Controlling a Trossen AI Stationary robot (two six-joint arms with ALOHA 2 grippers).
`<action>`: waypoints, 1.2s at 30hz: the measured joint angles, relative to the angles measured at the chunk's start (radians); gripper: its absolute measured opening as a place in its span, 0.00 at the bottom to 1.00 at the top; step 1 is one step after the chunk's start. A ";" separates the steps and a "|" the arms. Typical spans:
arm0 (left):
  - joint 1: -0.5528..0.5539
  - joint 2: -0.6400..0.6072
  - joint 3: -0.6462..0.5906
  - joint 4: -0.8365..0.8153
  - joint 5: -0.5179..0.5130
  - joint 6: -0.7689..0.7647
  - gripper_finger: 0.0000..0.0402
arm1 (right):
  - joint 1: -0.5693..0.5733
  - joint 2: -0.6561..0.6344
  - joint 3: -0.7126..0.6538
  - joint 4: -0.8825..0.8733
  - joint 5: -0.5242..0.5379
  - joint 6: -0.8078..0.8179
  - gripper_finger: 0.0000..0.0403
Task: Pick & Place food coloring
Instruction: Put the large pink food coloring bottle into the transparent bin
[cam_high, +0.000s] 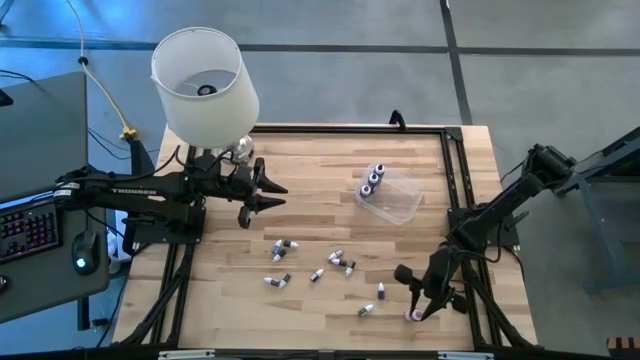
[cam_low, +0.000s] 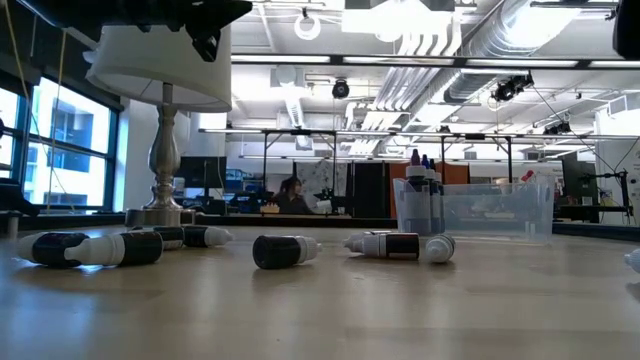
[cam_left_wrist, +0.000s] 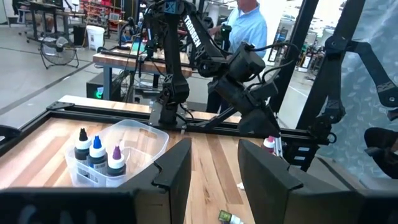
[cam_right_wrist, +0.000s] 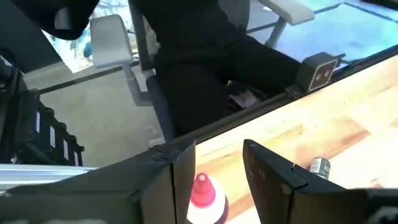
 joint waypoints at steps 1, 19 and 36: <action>0.000 0.000 0.000 0.000 0.000 0.000 0.33 | 0.000 0.000 0.000 -0.003 0.000 0.004 0.32; 0.000 0.000 0.000 0.004 0.000 -0.003 0.33 | -0.002 0.096 0.000 0.013 -0.019 0.021 0.32; 0.000 0.000 0.000 0.006 0.000 -0.003 0.33 | -0.007 0.106 0.002 0.048 -0.012 0.018 0.09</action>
